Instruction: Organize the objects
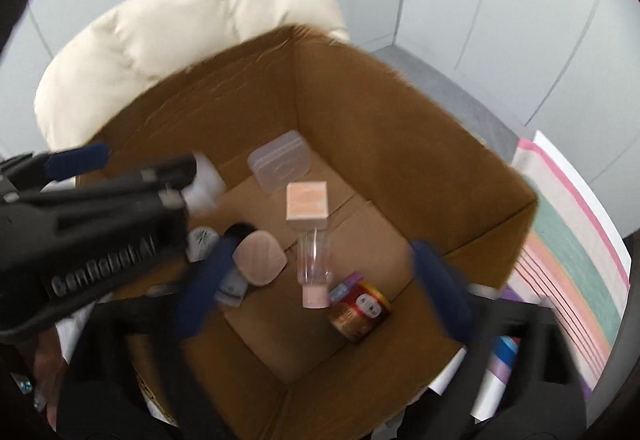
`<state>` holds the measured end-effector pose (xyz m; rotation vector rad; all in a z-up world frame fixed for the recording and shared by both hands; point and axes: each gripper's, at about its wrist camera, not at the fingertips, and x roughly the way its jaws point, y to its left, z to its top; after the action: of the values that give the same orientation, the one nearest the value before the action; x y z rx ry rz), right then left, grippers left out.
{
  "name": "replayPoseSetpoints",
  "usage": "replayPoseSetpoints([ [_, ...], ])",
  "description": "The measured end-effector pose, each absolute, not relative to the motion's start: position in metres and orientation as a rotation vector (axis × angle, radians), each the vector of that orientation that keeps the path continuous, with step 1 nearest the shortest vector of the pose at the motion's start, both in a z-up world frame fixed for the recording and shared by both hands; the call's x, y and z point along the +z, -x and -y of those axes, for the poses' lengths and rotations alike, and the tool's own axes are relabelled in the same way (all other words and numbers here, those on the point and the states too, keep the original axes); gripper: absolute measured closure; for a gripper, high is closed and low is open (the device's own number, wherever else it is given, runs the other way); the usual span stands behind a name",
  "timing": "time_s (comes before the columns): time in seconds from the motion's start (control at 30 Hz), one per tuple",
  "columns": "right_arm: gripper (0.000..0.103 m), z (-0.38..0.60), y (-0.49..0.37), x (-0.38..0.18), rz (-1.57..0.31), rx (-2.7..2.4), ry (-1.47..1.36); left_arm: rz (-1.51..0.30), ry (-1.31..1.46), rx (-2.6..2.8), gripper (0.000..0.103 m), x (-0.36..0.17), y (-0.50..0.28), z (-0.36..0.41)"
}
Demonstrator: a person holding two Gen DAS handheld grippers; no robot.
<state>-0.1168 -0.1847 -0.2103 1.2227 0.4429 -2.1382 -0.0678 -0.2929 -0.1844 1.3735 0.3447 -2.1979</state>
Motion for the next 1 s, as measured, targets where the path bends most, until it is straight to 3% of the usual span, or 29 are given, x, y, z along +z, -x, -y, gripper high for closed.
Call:
replayPoseSetpoints([
  [0.33, 0.003, 0.141, 0.128, -0.183, -0.403, -2.313, -1.359, -0.290, -1.414, -2.303, 0.009, -0.156, 0.073, 0.274],
  [0.5, 0.003, 0.086, 0.123, -0.141, -0.185, -2.384, -1.409, -0.339, -1.505, -2.370, 0.009, -0.117, 0.070, 0.259],
  [0.7, 0.003, 0.005, 0.090, -0.067, 0.087, -2.531, -1.439, -0.156, -1.581, -2.435, 0.001, -0.064, 0.052, 0.209],
  [1.0, 0.003, -0.059, 0.038, -0.020, 0.100, -2.640, -1.595, 0.069, -1.653, -2.487, 0.001, -0.015, 0.009, 0.134],
])
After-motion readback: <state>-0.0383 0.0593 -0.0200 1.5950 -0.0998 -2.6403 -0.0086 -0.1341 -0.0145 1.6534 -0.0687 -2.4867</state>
